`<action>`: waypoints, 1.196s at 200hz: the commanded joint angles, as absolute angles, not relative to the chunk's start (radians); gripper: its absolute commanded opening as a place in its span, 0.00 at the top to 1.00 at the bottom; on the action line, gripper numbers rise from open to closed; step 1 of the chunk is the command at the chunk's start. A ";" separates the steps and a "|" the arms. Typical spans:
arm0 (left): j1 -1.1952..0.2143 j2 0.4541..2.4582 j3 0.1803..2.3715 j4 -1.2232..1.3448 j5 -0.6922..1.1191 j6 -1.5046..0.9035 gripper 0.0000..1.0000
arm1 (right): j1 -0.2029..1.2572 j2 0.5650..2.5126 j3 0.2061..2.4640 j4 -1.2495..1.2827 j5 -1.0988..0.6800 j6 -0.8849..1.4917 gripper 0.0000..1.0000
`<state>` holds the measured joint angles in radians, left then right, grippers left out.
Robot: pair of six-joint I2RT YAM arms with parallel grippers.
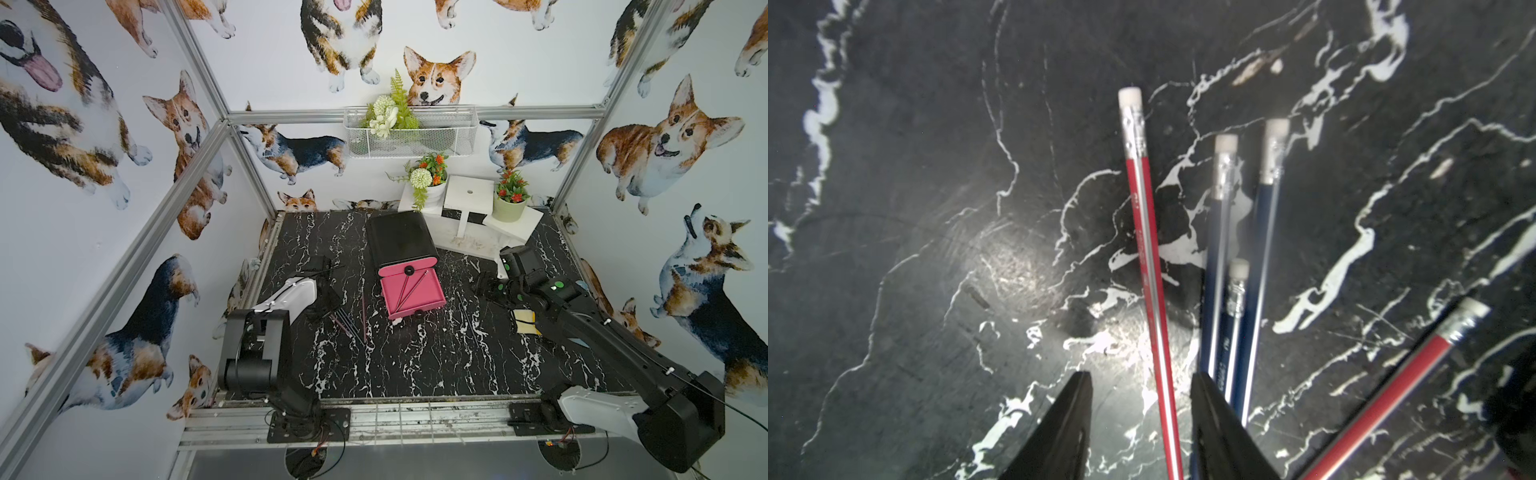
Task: Please place the pencils in the drawer according to their color
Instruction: Pick up the pencil from the center of the board.
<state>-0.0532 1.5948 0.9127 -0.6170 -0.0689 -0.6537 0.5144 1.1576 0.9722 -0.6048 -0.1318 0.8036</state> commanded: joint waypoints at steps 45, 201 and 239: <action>-0.051 1.654 0.929 -0.611 -0.052 -0.631 0.59 | 0.513 1.159 0.967 -0.605 -0.132 0.794 0.41; -0.051 1.806 1.017 -0.834 -0.074 -0.540 0.92 | 0.507 1.082 0.979 -0.617 -0.077 0.798 0.45; -0.049 1.807 1.010 -0.833 -0.083 -0.540 1.00 | 0.495 1.084 0.988 -0.625 -0.077 0.787 0.45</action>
